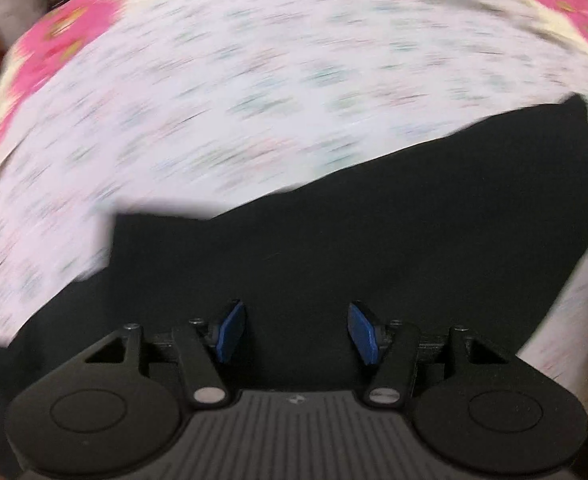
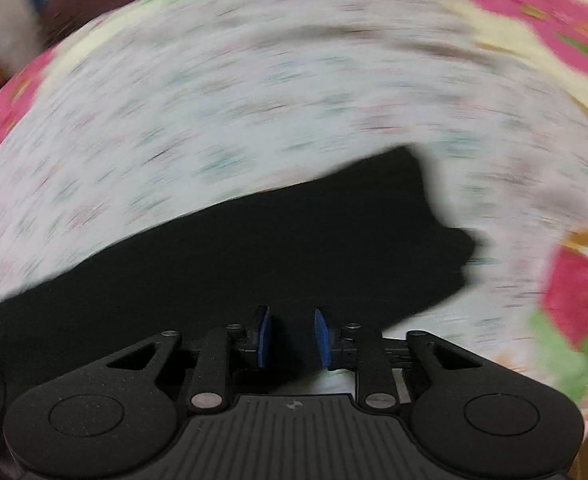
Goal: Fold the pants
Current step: 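Lift the pants leg cuff with the right gripper and pull it toward the left gripper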
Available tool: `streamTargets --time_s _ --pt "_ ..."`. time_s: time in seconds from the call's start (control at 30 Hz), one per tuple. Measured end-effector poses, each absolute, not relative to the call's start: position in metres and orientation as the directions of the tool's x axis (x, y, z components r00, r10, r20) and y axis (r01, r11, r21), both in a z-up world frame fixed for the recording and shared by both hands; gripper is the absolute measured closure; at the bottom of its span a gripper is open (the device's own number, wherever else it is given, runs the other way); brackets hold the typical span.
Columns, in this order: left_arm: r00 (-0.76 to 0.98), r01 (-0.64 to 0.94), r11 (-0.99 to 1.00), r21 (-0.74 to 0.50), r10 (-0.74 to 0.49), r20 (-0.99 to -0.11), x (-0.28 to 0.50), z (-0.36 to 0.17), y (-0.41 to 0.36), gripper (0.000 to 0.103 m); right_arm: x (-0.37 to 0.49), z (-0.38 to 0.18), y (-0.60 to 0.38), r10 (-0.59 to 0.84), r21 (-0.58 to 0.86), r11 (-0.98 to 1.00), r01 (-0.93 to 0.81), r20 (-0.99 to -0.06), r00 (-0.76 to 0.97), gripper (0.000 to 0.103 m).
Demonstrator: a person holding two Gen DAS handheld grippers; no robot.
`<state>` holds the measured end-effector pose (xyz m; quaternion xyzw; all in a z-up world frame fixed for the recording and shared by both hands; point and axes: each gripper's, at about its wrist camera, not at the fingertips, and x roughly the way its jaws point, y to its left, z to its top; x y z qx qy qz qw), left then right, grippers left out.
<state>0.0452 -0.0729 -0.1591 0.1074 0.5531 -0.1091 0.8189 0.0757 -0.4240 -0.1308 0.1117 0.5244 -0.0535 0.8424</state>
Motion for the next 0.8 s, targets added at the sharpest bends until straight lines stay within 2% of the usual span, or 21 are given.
streamTargets --time_s 0.1,0.3,0.7,0.73,0.8 --pt "0.361 0.389 0.92 0.046 -0.106 -0.926 0.057 -0.159 -0.13 0.037 0.077 -0.139 -0.475 0.046 0.209 0.924 0.32 -0.893 0.449 0.084" --pt "0.342 0.508 0.861 0.012 -0.189 -0.921 0.071 -0.153 -0.195 0.037 0.073 -0.156 -0.501 0.093 0.281 0.878 0.388 -0.894 0.438 0.084" --pt "0.32 0.618 0.786 0.006 -0.245 -0.915 0.076 -0.157 -0.216 0.037 0.075 -0.158 -0.502 0.073 0.318 0.838 0.443 -0.87 0.487 0.083" --pt "0.319 0.63 0.777 0.006 -0.252 -0.913 0.074 -0.157 -0.219 0.037 0.075 -0.158 -0.5 0.062 0.307 0.842 0.443 -0.872 0.485 0.085" --pt "0.318 0.65 0.759 0.009 -0.262 -0.911 0.069 -0.156 -0.223 0.037 0.074 -0.158 -0.495 0.04 0.27 0.86 0.434 -0.882 0.469 0.1"
